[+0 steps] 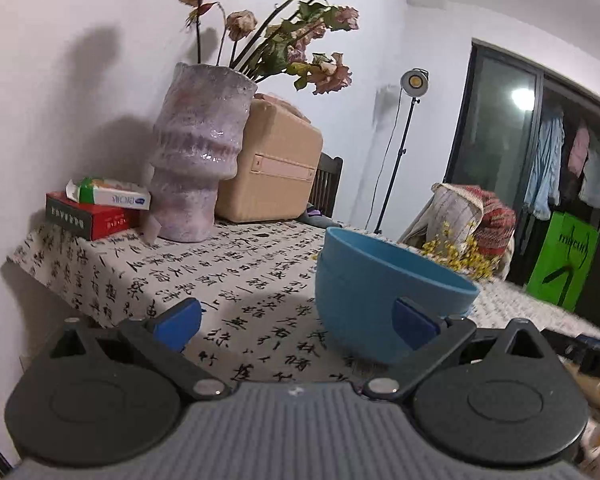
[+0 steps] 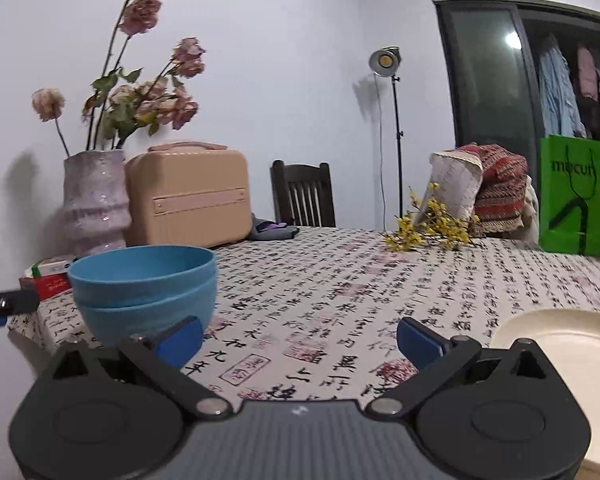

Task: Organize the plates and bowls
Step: 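Lower the blue bowl into the other blue bowl and open both grippers, then withdraw both open grippers from the stacked blue bowls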

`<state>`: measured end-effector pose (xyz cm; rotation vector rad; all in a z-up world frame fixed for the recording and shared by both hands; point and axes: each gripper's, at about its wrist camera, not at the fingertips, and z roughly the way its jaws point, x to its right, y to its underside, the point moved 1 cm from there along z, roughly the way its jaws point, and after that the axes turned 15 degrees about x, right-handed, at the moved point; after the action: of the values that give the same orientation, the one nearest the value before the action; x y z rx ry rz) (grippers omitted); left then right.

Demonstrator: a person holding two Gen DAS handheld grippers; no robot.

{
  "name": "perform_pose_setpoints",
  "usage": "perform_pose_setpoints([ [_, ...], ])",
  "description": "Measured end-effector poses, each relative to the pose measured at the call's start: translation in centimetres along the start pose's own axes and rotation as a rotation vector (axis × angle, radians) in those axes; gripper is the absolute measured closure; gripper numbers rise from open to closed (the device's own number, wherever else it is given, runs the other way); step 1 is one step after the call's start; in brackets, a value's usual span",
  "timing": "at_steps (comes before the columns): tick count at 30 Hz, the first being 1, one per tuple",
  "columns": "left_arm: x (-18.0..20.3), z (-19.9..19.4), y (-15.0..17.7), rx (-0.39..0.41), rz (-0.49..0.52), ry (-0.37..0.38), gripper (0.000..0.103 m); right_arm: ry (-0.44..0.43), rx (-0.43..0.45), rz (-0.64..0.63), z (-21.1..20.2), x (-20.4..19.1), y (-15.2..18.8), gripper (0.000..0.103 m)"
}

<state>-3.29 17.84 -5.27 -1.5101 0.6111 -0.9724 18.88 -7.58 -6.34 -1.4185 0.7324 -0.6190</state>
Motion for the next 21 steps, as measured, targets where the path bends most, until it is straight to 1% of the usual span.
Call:
perform_pose_setpoints([
  [2,0.2,0.1,0.2,0.0,0.025,-0.012,0.0,0.004,-0.001,0.008,-0.1,0.4,0.1,0.0],
  [3,0.3,0.1,0.2,-0.003,0.021,-0.009,0.0,0.005,-0.002,0.01,-0.1,0.5,0.2,0.0],
  [11,1.2,0.3,0.6,-0.023,0.014,0.033,0.0,0.039,0.006,0.012,-0.8,0.9,0.8,0.0],
  [15,2.0,0.3,0.7,-0.028,0.017,0.074,0.0,0.054,0.005,0.01,-1.4,0.8,0.8,0.0],
  [21,3.1,0.3,0.8,-0.026,0.014,0.144,0.0,0.118,0.007,0.0,-2.8,1.2,1.0,0.0],
])
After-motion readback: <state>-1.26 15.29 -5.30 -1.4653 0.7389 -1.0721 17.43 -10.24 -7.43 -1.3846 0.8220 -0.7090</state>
